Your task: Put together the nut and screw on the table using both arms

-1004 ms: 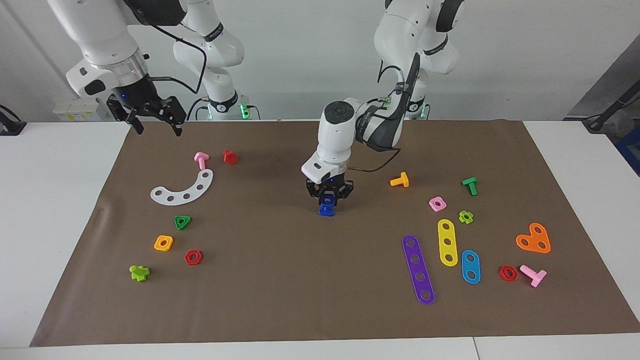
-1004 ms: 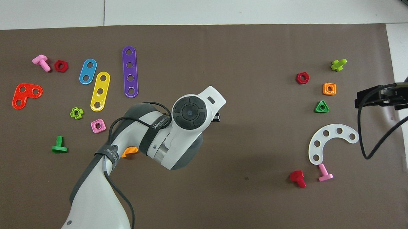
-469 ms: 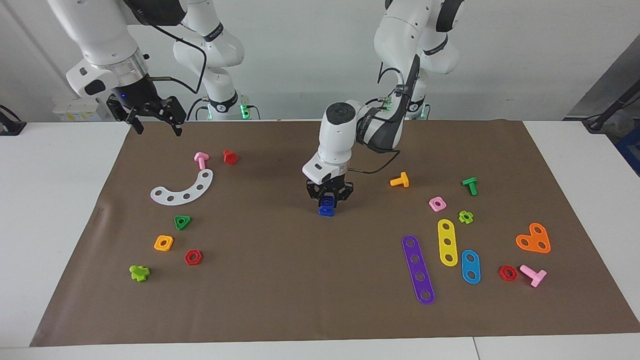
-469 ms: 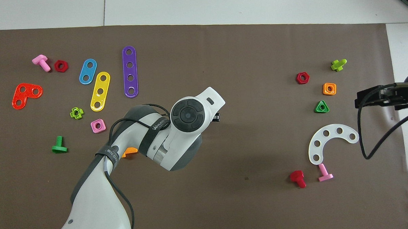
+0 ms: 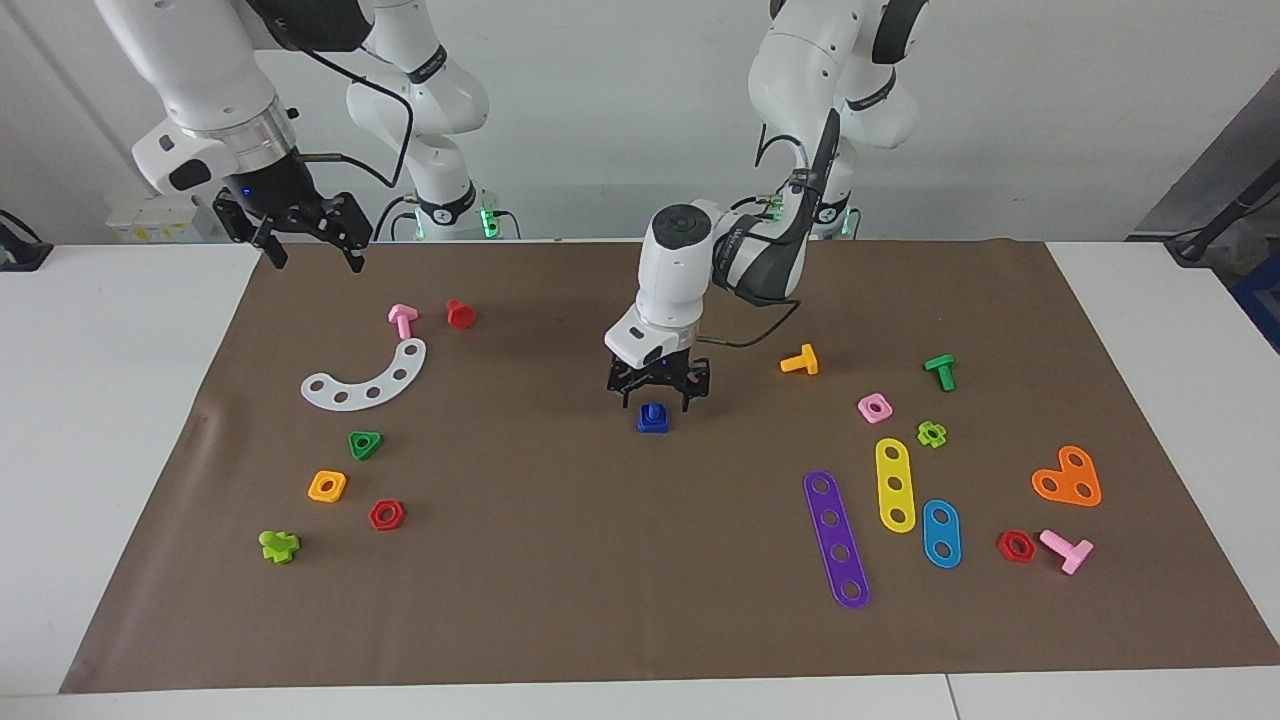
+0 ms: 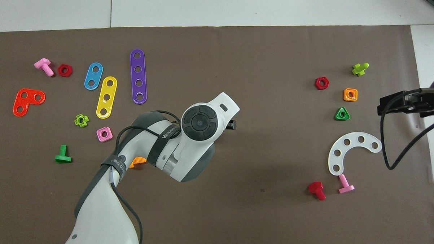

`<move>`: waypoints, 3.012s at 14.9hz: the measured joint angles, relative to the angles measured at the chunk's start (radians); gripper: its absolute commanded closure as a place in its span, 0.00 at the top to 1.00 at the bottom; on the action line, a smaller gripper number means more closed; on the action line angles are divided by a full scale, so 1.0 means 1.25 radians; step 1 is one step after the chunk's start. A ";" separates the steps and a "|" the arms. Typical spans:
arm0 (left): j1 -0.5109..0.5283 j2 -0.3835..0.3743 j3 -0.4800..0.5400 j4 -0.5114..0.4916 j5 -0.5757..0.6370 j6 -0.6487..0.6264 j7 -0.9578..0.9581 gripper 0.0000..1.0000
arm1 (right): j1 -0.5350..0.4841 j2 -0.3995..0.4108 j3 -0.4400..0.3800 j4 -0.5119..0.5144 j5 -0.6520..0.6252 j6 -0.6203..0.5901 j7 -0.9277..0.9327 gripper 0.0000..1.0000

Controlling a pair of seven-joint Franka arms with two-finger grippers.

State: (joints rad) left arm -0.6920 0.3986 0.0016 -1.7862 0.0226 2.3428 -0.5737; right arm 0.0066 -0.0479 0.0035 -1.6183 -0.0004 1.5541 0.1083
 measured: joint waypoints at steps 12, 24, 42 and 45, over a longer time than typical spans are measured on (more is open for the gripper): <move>0.242 -0.212 0.026 -0.084 0.003 -0.192 0.297 1.00 | 0.000 0.000 0.000 0.000 0.000 0.000 0.000 1.00; 0.474 -0.306 0.028 0.189 0.002 -0.526 0.489 1.00 | -0.002 0.002 0.000 0.000 0.014 -0.003 0.000 1.00; 0.521 -0.372 0.019 0.160 -0.019 -0.614 0.559 1.00 | -0.003 0.011 0.004 0.032 -0.015 -0.021 0.000 1.00; 0.521 -0.371 0.019 0.176 -0.020 -0.616 0.559 1.00 | -0.003 0.012 0.004 0.032 -0.014 -0.021 0.000 1.00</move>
State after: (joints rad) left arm -0.0402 -0.0656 0.0252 -1.5667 -0.0027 1.5733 0.1251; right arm 0.0026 -0.0325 0.0084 -1.5777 -0.0173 1.5277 0.1077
